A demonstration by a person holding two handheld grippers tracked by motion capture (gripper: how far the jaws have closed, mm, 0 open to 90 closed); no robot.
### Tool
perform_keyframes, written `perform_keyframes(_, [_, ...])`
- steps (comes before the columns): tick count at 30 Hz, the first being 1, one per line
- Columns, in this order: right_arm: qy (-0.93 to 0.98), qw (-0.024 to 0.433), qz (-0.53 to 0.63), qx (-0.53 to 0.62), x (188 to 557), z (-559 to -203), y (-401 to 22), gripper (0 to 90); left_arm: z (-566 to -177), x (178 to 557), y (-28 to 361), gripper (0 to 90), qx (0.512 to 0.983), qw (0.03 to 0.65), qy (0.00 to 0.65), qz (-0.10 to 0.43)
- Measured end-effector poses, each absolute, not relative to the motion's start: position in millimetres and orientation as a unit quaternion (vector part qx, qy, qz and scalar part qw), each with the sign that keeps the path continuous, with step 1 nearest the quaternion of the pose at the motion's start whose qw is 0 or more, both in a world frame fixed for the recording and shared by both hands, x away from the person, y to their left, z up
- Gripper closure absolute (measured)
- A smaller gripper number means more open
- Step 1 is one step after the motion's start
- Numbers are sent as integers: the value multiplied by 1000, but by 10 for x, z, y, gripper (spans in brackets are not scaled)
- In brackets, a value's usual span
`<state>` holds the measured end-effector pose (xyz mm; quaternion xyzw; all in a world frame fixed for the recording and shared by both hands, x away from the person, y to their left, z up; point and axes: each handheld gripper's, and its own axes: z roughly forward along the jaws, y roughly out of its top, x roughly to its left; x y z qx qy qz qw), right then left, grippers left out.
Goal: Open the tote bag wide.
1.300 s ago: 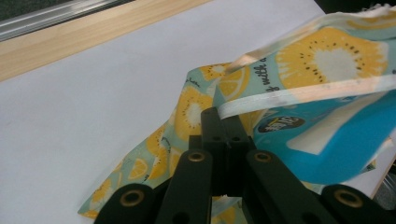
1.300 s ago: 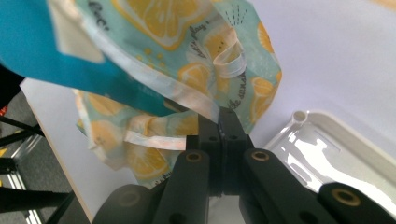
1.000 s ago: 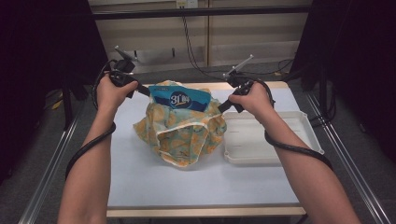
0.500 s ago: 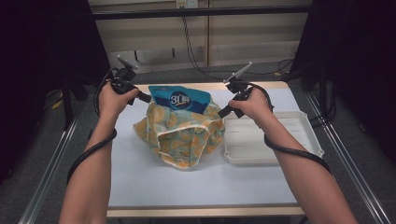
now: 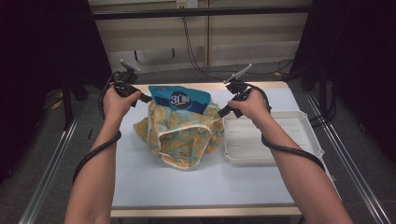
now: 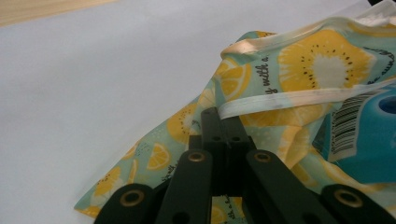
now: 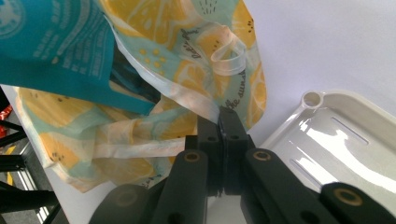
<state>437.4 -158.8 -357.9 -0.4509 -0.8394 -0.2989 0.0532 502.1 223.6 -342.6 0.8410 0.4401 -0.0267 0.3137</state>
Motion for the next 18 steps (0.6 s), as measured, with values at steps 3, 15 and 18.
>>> perform_keyframes(3, [-837, 58, -299, -455, 4384, -3613, -1592, 894, -3455, 5017, 2224, 900, 838, 315, 445, -22])
perform_keyframes(15, [-834, 59, -294, -462, 4423, -3732, -1578, 898, -3444, 4975, 2157, 886, 838, 322, 439, -25])
perform_keyframes(18, [-833, 58, -297, -462, 4416, -3739, -1573, 899, -3418, 4952, 2171, 886, 840, 321, 436, -21])
